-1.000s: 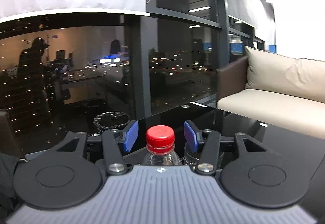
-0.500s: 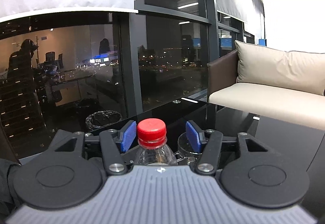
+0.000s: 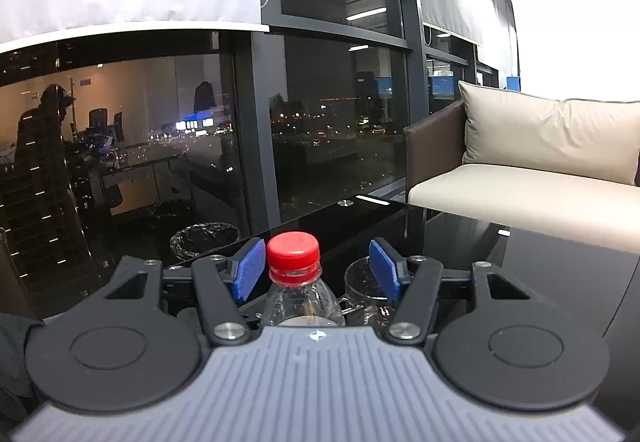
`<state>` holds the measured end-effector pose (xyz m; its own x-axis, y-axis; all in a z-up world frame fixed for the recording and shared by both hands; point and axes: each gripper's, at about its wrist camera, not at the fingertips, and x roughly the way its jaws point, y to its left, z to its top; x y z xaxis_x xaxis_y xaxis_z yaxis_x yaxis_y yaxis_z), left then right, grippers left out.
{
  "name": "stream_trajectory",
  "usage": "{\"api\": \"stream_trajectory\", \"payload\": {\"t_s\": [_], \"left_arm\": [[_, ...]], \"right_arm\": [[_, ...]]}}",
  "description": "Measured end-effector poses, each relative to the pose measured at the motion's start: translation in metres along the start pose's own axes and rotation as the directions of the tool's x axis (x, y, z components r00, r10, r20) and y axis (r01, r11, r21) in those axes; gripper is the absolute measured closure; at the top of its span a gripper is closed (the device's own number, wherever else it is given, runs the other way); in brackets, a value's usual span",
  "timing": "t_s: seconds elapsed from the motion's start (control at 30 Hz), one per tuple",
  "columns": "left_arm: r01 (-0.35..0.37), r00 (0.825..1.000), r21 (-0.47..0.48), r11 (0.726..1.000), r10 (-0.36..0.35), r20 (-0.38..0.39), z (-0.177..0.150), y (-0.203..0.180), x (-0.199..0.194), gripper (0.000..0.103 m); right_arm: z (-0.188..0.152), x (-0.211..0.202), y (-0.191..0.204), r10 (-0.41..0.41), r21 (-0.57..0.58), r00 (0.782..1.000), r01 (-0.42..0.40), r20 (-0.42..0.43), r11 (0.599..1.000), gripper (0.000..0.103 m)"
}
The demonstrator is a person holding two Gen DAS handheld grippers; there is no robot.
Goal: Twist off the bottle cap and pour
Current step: 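Lift the loosened red cap off the bottle neck with the right gripper, then carry the red cap away from the bottle with the right gripper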
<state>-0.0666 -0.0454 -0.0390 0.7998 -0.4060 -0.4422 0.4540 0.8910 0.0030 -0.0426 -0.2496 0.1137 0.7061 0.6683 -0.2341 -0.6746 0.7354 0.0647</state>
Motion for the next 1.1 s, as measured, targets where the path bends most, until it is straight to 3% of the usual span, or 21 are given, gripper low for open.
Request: {"api": "stream_trajectory", "payload": {"t_s": [0.2, 0.53, 0.83, 1.1], "left_arm": [[0.0, 1.0, 0.002, 1.0, 0.0, 0.001, 0.0, -0.001, 0.0, 0.046], [-0.002, 1.0, 0.001, 1.0, 0.002, 0.0, 0.001, -0.001, 0.0, 0.046], [-0.003, 1.0, 0.0, 1.0, 0.003, 0.0, 0.0, -0.004, 0.002, 0.046], [-0.004, 1.0, -0.001, 1.0, 0.004, 0.0, 0.002, -0.004, 0.002, 0.046]], "right_arm": [[0.001, 0.008, 0.012, 0.01, -0.048, 1.0, -0.01, -0.003, 0.999, 0.043], [-0.001, 0.013, 0.019, -0.004, -0.077, 1.0, 0.003, -0.004, 0.997, 0.069], [0.007, 0.003, 0.02, -0.018, -0.048, 0.999, 0.02, 0.048, 0.999, 0.07], [0.008, -0.009, 0.012, -0.094, -0.008, 0.992, 0.095, 0.085, 0.995, 0.07]]}}
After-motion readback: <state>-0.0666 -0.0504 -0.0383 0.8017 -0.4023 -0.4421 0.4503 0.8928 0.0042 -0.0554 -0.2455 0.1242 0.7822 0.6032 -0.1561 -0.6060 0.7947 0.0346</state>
